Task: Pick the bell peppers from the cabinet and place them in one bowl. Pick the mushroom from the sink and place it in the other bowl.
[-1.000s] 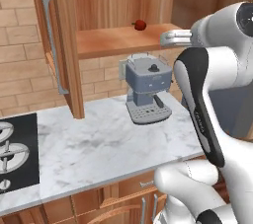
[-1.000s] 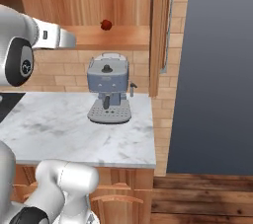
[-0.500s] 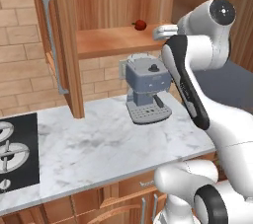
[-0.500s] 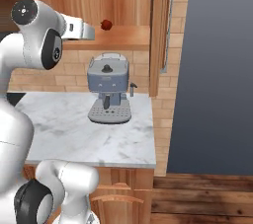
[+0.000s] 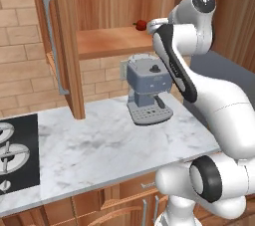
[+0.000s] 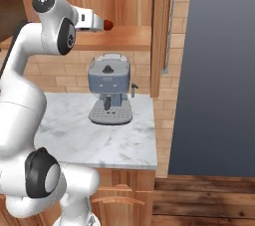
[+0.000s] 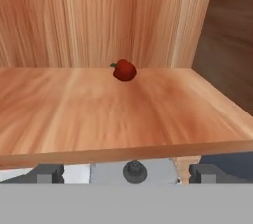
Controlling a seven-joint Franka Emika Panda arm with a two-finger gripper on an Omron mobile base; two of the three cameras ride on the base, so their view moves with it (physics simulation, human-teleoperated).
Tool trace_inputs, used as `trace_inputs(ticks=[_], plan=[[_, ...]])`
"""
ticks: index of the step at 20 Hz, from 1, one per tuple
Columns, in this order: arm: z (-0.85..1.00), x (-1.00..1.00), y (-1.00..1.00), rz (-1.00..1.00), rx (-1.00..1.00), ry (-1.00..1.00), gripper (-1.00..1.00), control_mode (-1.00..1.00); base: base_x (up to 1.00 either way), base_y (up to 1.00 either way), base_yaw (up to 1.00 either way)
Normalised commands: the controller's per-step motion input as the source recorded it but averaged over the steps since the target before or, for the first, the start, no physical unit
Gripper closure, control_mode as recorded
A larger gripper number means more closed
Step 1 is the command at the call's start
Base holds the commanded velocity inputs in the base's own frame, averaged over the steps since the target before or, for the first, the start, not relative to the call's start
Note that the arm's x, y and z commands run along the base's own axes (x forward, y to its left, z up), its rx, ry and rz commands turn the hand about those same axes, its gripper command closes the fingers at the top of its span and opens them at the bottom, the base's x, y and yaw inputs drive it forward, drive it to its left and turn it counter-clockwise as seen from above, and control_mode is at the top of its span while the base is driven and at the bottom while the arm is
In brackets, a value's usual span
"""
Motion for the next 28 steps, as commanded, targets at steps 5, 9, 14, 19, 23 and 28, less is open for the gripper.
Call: trace_inputs(ticks=[5,9,14,19,23,28], plan=[[-0.24,0.73,0.03,0.0,0.0,0.0,-1.0,-1.0,0.0,0.0,0.0],[-0.2,0.84,0.0,0.01,0.0,0.0,-1.0,-1.0,0.0,0.0,0.0],[-0.13,0.79,0.01,0.01,-0.02,0.0,-1.0,-1.0,0.0,0.0,0.0],[0.0,0.62,0.0,0.01,0.0,0.0,-1.0,-1.0,0.0,0.0,0.0],[0.0,0.55,0.0,0.0,0.0,0.01,-1.0,-1.0,0.0,0.0,0.0],[0.0,0.53,0.0,0.0,0.0,0.0,-1.0,-1.0,0.0,0.0,0.0]])
